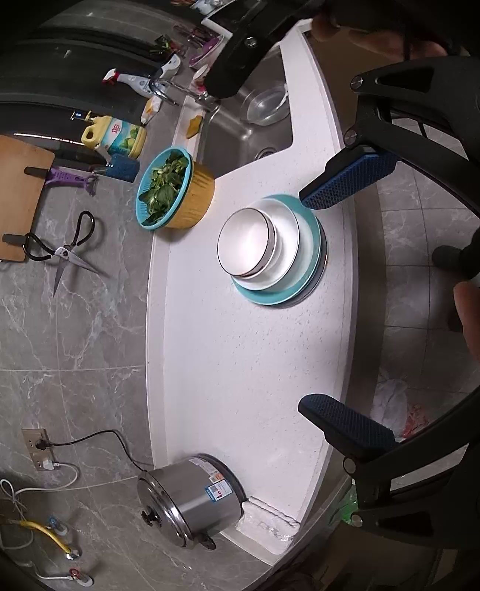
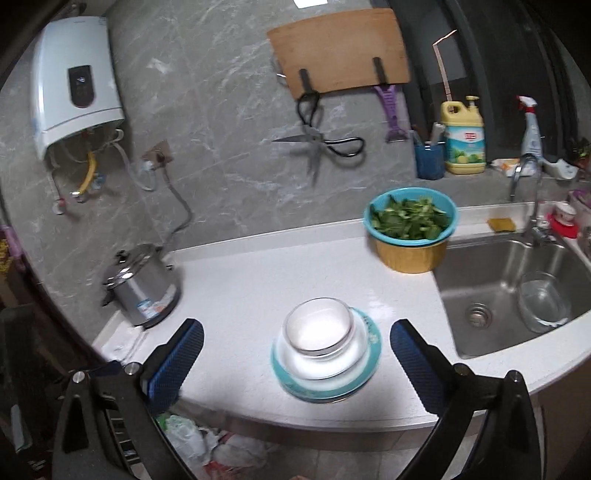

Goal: Organize plates and bowls

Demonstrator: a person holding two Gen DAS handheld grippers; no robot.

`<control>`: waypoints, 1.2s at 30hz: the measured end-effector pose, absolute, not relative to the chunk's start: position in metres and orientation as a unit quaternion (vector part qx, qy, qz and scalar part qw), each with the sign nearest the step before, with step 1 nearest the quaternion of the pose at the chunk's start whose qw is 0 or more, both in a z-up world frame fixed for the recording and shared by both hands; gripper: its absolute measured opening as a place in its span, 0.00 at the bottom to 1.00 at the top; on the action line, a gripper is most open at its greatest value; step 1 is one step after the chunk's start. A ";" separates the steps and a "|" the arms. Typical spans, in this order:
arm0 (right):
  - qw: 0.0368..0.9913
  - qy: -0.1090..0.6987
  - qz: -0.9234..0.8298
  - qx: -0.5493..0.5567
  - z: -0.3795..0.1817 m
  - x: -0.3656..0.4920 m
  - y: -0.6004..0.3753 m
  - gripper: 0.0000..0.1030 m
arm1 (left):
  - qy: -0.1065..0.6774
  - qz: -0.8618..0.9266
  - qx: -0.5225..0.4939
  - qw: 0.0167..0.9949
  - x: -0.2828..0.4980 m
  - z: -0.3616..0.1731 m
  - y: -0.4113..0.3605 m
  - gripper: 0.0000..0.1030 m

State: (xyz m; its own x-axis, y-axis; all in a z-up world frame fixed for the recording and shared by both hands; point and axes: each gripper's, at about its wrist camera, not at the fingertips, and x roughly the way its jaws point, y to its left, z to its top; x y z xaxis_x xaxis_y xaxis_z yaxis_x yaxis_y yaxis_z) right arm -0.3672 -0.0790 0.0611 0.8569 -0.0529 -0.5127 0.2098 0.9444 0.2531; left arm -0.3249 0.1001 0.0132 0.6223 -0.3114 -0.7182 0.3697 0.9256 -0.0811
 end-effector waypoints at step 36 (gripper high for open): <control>0.948 0.281 -0.122 0.082 0.095 -0.415 -0.084 1.00 | 0.369 -0.147 0.028 0.917 -0.380 0.068 0.067 0.99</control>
State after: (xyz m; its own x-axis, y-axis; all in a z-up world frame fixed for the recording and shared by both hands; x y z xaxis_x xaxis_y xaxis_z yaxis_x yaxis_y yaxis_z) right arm -0.4148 -0.0844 0.0950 0.8122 -0.1852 -0.5533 0.2770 0.9570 0.0864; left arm -0.3805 0.0675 0.0681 0.6843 -0.2490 -0.6854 0.2902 0.9552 -0.0573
